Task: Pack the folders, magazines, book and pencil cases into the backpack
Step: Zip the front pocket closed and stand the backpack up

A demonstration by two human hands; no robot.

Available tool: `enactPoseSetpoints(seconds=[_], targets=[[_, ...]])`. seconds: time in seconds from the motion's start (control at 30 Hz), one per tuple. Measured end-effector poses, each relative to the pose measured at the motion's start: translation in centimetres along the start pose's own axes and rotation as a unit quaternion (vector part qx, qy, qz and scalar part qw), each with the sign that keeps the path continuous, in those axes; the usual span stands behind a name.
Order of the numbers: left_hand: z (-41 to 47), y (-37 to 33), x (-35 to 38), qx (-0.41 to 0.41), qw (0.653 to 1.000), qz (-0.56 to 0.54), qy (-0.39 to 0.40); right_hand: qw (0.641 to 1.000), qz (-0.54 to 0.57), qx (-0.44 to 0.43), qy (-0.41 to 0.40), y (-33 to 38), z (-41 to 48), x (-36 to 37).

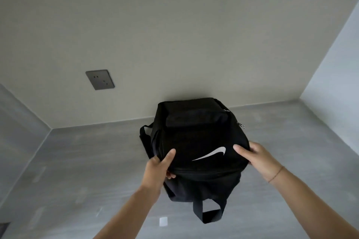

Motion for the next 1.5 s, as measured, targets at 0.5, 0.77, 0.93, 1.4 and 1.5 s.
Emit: enactPoseSetpoints(seconds=[0.5, 0.77, 0.93, 1.4, 1.5], targets=[[4.6, -19.2, -1.9, 0.161, 0.975, -0.150, -0.040, 0.969, 0.158, -0.183, -0.043, 16.6, 1.7, 3.4], [3.0, -19.2, -1.0, 0.350, 0.910, 0.201, 0.093, 0.957, 0.253, -0.104, -0.094, 17.7, 4.7, 4.3], [0.7, -17.7, 0.9, 0.478, 0.748, 0.459, 0.045, 0.965, 0.224, -0.096, -0.098, 18.1, 6.2, 4.6], [6.4, -16.5, 2.7, 0.390, 0.804, 0.412, -0.179, 0.957, -0.186, -0.121, 0.185, 16.1, 6.4, -0.1], [7.3, -16.2, 3.3, 0.369, 0.826, 0.379, -0.193, 0.949, -0.262, -0.123, 0.123, 14.9, 7.2, 0.9]])
Point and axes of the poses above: each hand's wrist, its own z-axis towards the middle knuckle, its own x-axis out of the palm, y = z × x, the point moved 3 cm from there along z, towards the middle knuckle, and after that the axes turned 3 degrees about x, right-handed, at the moved point
